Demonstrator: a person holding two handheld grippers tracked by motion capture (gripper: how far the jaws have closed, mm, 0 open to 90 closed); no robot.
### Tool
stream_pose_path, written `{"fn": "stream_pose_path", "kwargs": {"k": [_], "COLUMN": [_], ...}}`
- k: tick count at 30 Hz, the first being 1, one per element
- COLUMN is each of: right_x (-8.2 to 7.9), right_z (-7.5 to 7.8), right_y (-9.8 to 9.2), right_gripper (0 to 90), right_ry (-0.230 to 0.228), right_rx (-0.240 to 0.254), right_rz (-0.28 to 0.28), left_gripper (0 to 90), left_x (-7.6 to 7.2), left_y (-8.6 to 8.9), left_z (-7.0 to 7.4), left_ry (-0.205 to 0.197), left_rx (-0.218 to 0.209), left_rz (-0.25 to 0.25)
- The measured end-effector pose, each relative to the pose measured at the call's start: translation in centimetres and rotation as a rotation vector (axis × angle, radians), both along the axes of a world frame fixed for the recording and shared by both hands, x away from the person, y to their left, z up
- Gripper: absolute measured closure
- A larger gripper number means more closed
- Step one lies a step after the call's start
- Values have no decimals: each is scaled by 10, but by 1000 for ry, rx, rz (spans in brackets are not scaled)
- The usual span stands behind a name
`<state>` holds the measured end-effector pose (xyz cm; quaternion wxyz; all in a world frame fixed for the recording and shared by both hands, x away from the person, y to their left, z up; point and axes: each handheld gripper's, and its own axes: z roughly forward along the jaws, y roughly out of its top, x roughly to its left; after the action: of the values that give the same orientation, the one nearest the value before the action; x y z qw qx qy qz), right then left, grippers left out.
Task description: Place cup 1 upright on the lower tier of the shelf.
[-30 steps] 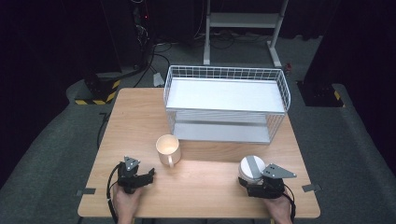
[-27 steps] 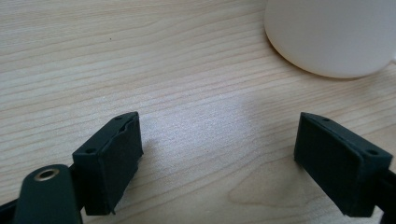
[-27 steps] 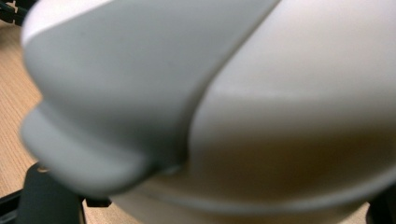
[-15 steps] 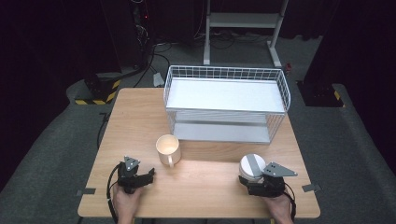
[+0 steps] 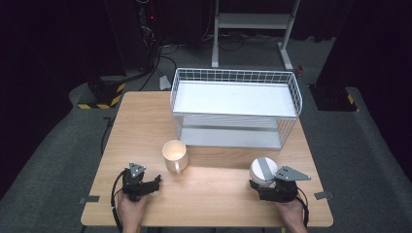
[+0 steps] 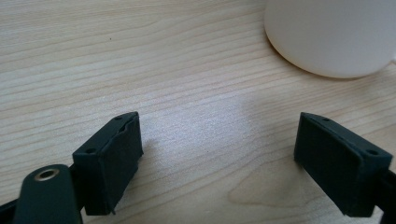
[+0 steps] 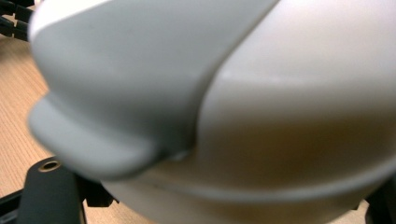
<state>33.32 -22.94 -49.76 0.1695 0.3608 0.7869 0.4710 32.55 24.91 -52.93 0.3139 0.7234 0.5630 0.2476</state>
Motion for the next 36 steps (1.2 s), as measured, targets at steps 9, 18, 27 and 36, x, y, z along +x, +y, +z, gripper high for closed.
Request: {"fn": "stream_pose_path", "kwargs": {"k": [9,18,27,36], "right_x": [8,20,31,41], "right_z": [5,7,9,10], "right_y": [-1,-1,-3,-5], "right_gripper": [182,183,183,183], "right_ry": [-7,2,13,21], "right_rx": [-2,-9,2,14], "right_rz": [-6,-9,-28,-49], "left_gripper": [154,154,154,154], "left_x": [0,0,0,0], "left_y": [0,0,-1,0], "left_z": [0,0,0,0], "left_ry": [0,0,0,-1], "left_rx": [0,0,-3,-2], "left_rz": [0,1,4,4]}}
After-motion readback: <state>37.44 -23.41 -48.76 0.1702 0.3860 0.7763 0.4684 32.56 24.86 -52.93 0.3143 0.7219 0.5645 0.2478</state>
